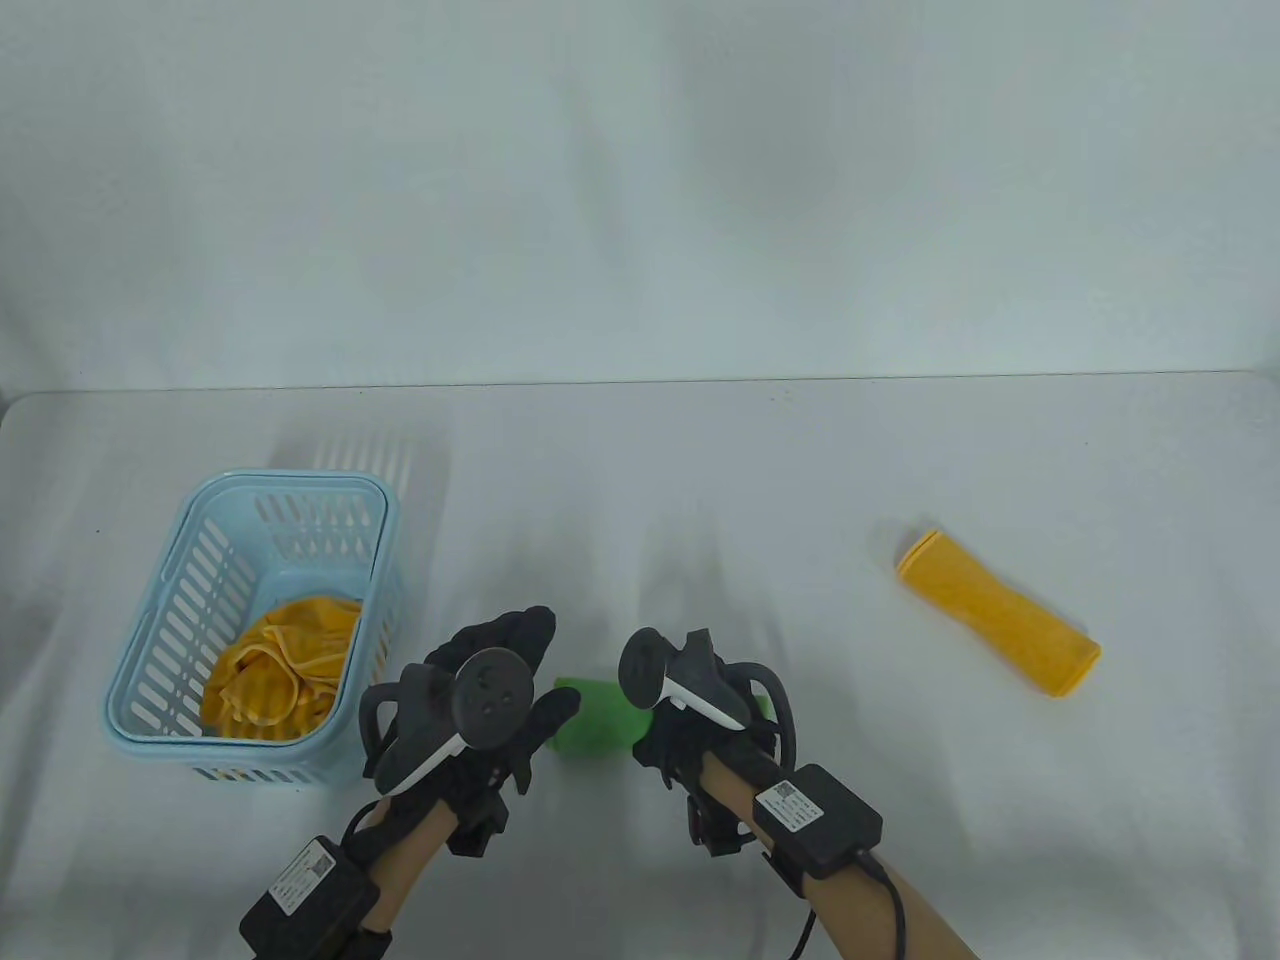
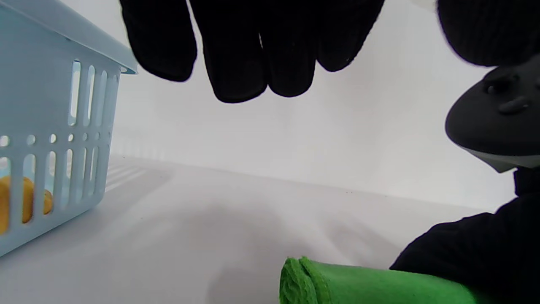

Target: Roll square towel into towel roll

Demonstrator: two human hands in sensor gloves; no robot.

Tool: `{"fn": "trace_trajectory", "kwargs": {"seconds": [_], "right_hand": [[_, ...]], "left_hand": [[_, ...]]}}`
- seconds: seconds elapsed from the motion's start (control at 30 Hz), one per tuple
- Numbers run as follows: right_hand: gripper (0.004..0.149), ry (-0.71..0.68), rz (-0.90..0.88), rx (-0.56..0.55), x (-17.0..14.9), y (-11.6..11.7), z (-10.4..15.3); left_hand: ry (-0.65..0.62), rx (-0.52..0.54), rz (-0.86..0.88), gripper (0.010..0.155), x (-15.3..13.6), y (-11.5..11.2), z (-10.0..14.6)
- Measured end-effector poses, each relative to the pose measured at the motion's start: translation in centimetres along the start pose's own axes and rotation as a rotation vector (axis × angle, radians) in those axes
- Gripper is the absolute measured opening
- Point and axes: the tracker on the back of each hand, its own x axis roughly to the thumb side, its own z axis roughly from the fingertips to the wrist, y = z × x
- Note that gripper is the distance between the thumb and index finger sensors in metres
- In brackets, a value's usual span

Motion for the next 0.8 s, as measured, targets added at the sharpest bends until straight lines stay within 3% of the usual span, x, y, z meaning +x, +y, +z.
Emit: {"fn": "trace_trajectory", "kwargs": {"seconds": [0.4, 0.57, 0.8], "right_hand": [[0.063, 0.031, -0.086, 0.001, -0.4, -0.9, -0.2], [0.063, 0.053, -0.18, -0.058, -2.0, -3.7, 1.6], [0.064, 0.185, -0.289, -0.171, -9.0, -8.5, 5.6]], "left_hand": [[0.002, 0.003, 0.014, 0.082, -0.1, 0.1, 0.1], [0.0, 0.012, 0.02, 0.082, -0.2, 0.2, 0.2], [-0.01, 0.017, 0.019, 0.082, 0.0, 0.3, 0.5]]}}
